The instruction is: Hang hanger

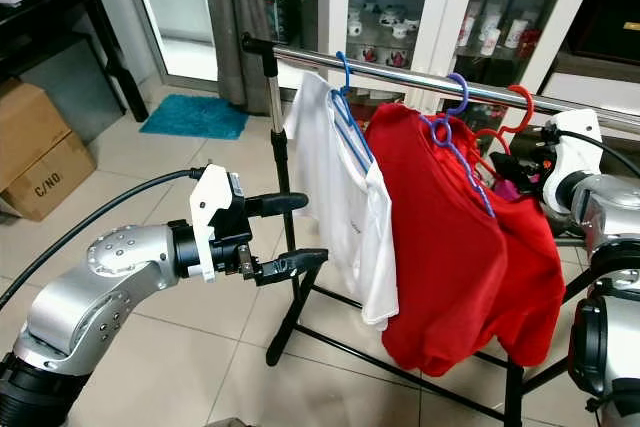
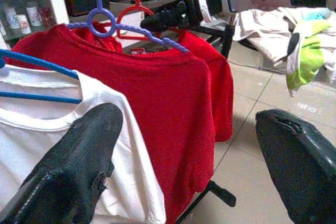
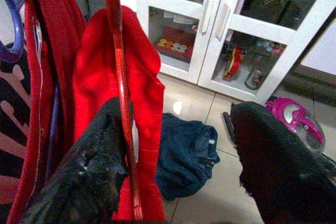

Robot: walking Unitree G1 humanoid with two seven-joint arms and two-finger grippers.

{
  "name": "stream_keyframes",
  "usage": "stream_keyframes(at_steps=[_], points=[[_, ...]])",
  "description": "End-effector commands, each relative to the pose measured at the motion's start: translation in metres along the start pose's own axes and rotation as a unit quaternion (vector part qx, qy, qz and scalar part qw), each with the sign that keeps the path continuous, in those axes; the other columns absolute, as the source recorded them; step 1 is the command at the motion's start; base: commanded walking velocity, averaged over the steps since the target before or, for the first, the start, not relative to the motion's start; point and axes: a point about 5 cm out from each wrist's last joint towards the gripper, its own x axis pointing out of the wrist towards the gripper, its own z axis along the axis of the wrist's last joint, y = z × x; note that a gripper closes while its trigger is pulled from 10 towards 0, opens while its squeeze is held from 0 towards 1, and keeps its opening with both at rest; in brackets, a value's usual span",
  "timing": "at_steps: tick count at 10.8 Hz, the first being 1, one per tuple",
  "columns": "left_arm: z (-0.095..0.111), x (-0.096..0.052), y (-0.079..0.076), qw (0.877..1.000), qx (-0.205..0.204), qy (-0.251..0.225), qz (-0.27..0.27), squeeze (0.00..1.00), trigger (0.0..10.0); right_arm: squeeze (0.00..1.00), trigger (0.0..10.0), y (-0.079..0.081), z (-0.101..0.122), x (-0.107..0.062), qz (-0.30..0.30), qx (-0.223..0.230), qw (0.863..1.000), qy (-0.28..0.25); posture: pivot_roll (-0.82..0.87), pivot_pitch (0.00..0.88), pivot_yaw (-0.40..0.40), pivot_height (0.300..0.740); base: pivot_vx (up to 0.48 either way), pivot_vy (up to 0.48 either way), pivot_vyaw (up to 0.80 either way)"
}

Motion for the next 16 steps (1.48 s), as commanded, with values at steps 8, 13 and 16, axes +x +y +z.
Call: stream_keyframes(at_steps=[8,13,16], points=[[0.0016,0.0007,-0.0025,1.0,0.003,0.006,-0.014,0.0,10.0,0.0,0.0,0.0063,0.0003,0.0059,0.002,-0.011,1.0,0.018,-0.06,0.0,0.056,0.74,0.0,0.0,0.0],[0.0016,0.0014,-0.0022,1.0,0.005,0.008,-0.015,0.0,10.0,0.0,0.0,0.0079,0.0068,0.0066,0.015,-0.005,1.0,0.004,-0.06,0.0,0.055,0.74,0.0,0.0,0.0],[-0.0015,0.0007,-0.0011,1.0,0.007,0.013,-0.006,0.0,10.0,0.0,0.0,0.0105,0.0,0.0051,0.047,-0.009,0.999,0.015,-0.06,0.0,0.057,0.74,0.0,0.0,0.0]])
